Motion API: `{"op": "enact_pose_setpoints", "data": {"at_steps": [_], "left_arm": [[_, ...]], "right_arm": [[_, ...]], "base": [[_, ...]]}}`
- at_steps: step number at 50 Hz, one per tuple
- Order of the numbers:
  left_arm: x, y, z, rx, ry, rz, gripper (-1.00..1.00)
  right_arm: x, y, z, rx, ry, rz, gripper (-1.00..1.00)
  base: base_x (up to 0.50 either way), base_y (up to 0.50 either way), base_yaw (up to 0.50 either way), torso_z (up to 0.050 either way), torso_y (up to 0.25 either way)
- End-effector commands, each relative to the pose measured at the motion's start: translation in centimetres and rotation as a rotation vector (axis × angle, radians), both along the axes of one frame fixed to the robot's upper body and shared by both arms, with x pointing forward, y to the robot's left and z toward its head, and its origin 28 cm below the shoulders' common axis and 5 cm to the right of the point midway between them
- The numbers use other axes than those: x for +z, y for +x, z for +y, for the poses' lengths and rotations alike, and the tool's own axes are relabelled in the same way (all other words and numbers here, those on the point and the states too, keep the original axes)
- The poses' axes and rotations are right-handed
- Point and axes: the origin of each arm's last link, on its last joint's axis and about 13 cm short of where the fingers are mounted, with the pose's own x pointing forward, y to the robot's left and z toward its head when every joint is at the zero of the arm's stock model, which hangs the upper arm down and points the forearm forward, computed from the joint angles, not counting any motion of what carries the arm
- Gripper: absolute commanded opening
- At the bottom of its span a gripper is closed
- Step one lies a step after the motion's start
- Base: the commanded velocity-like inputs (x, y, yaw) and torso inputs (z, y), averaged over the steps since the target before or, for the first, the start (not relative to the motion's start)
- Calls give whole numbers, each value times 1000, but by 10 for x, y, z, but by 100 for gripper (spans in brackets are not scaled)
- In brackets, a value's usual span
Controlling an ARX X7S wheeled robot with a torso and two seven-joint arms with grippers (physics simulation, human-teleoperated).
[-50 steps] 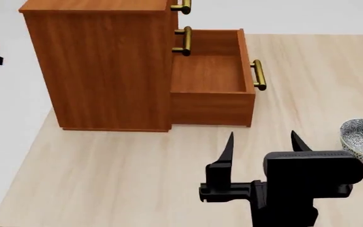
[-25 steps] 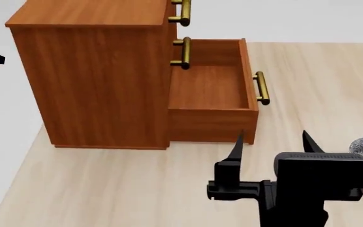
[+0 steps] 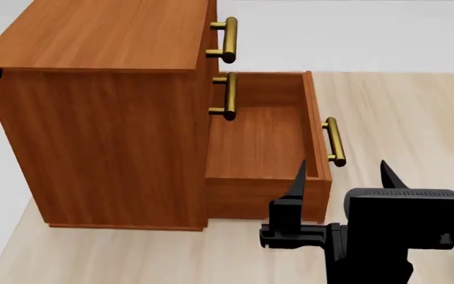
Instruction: Close the bottom drawer of the cabinet and open the top drawer.
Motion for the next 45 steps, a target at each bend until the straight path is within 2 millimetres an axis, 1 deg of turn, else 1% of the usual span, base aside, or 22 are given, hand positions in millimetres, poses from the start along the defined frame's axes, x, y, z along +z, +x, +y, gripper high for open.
{"op": "enact_pose_setpoints", "data": {"at_steps": [1, 28, 45], "left_arm": [[0, 0, -1, -4, 1, -3, 100], [-1, -1, 0, -5, -3, -5, 100], [1, -1, 1, -7, -14, 3, 100]], "right_arm": [[1, 0, -1, -1, -1, -3, 100], [1, -1, 0, -4, 0, -7, 100], [3, -2, 1, -3, 8, -19, 100]], "base": [[316, 0, 0, 0, 0], [317, 0, 0, 0, 1], [-2, 0, 0, 0, 0]]}}
